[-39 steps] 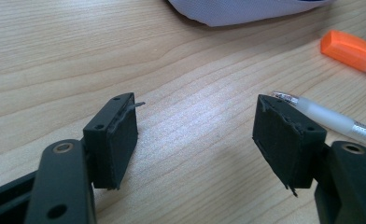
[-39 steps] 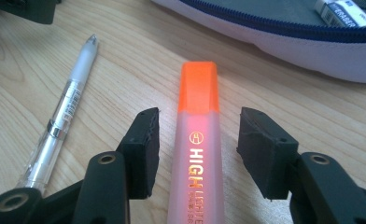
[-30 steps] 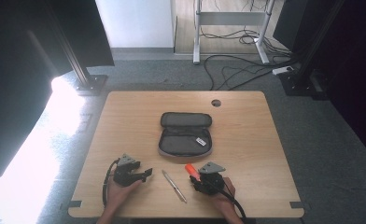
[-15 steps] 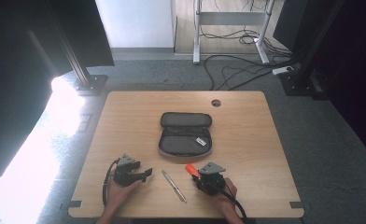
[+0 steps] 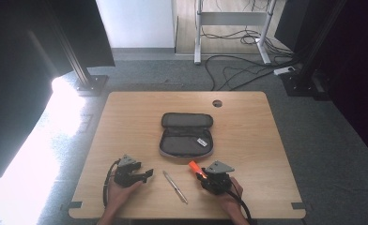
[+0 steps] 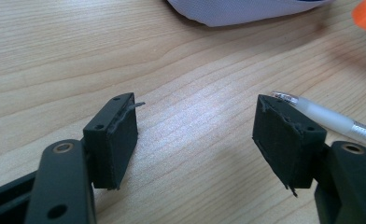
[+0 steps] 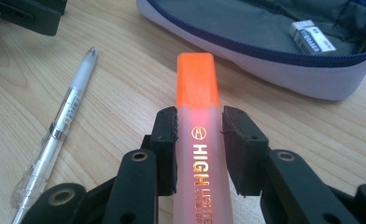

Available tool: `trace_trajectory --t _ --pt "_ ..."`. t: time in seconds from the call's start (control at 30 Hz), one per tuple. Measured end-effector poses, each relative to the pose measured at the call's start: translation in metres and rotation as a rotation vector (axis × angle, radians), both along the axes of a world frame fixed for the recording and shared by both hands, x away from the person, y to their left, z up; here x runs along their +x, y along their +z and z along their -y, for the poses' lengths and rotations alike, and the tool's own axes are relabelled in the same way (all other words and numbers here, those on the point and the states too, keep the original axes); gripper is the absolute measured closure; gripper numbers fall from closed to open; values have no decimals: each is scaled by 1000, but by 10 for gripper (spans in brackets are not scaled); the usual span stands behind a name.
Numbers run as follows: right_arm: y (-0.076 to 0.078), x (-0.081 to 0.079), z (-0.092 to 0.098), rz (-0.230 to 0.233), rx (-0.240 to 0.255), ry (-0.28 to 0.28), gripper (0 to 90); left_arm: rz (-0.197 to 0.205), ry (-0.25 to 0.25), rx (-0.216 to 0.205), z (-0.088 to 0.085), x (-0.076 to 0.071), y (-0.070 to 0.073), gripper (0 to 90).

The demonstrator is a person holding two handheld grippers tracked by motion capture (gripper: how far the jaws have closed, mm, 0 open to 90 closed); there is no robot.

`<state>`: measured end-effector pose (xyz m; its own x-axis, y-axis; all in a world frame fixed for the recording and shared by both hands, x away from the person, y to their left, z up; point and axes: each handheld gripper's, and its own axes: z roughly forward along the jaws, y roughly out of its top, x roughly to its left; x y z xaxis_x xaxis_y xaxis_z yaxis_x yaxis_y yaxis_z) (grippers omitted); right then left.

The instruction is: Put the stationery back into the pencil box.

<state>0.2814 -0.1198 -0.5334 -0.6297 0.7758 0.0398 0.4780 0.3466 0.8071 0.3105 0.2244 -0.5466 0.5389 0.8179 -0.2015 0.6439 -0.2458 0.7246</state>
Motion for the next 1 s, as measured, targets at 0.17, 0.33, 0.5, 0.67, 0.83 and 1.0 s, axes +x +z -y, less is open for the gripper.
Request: trace_trajectory --t 0.17,0.33,0.5,0.67,0.83,1.0 --pt "3 0 3 5 8 -4 661 1 0 1 0 0 0 312" --pt "6 0 5 10 23 -7 661 1 0 0 0 0 0 312" --pt "10 -1 7 18 32 -8 662 0 0 1 0 0 0 312" --pt "17 -2 9 31 46 -5 661 1 0 2 0 0 0 312" --pt "22 -1 12 43 63 -7 661 3 0 4 0 0 0 312" --pt "27 0 16 52 79 -11 661 1 0 2 0 0 0 312"
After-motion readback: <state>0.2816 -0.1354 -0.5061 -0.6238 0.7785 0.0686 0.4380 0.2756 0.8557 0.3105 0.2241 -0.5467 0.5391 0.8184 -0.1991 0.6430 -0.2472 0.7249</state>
